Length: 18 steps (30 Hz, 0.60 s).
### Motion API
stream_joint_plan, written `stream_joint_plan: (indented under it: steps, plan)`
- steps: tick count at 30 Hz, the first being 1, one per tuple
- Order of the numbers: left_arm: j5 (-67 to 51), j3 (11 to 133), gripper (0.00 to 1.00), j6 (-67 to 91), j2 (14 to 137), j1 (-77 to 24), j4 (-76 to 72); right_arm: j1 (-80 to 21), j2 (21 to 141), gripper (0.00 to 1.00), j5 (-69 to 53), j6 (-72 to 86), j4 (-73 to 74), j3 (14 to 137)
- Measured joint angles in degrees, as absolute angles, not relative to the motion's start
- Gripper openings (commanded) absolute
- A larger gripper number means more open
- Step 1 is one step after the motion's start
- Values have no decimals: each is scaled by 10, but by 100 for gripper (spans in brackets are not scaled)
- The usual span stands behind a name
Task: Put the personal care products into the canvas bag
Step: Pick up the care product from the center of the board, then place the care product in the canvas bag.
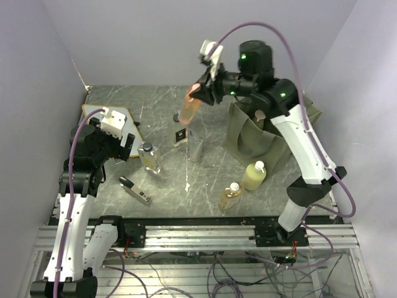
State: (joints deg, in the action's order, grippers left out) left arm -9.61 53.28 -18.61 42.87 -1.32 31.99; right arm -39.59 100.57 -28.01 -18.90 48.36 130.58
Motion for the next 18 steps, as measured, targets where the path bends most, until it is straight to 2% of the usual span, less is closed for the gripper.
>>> stream_joint_plan:
  steps: [10, 18]
  plan:
    - [-111, 533, 99, -186, 429, -13, 320, -254, 934, 0, -232, -175, 525, 1359]
    - [-128, 533, 99, -186, 431, -13, 321, -82, 800, 0, -227, -158, 504, 1258]
